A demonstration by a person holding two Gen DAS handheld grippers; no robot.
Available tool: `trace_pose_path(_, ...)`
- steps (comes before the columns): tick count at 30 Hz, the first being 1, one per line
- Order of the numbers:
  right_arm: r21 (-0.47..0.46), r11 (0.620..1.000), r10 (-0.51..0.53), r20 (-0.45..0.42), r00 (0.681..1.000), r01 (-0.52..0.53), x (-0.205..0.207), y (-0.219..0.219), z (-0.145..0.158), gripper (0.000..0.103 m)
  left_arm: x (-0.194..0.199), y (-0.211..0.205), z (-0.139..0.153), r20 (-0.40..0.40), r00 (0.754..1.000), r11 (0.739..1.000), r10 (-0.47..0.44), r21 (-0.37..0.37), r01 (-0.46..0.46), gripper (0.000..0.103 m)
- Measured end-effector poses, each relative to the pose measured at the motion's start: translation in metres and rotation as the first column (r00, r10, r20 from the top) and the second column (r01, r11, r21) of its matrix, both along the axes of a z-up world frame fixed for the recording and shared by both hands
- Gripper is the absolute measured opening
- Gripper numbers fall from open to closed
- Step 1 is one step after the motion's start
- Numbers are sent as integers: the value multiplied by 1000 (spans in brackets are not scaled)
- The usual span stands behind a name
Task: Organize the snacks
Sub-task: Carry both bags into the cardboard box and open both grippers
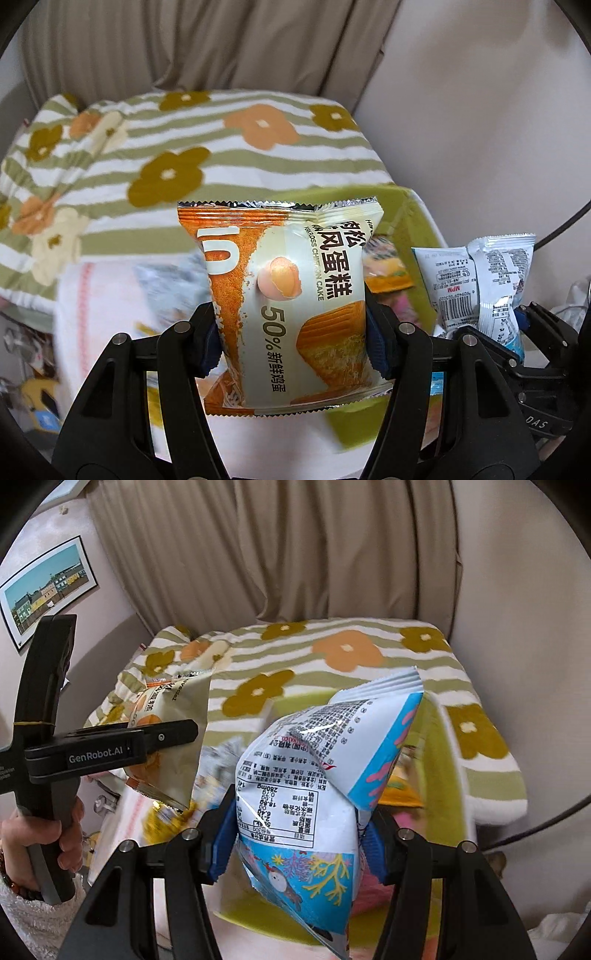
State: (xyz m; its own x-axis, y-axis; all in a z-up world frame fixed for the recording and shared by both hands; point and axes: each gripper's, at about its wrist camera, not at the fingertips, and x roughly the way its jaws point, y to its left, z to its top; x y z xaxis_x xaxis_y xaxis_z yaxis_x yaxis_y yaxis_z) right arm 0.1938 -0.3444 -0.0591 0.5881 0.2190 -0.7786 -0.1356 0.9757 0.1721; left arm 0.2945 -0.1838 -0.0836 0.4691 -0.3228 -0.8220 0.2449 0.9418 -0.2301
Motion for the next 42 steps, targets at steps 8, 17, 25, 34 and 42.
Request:
trace_pose_path(8,-20,1000,-9,-59,998,8,-13,-53,-26,55,-28,-65,-48,-86,995,998,-49,36,52,59)
trace_pose_path(17,11,999,-33,-73,997,34,-21,-70,-38,55,-42,-78,-65,-94,994,998,-51,33,54,102)
trace_pose_path(25,46,998,-35,-78,996,39,-16,-75,-42,55,-47,-62,-54,-60,998,995,-34,89,39,102)
trace_pose_path(34,72,997,3,-114,994,5,9,-65,-47,55,-41,-50,-51,-75,997,995,-16,98,23,102)
trace_pose_path(42,71,997,28,-53,998,-24,20,-52,-44,95,-40,-41,-53,-78,997,994,7,109,2,102)
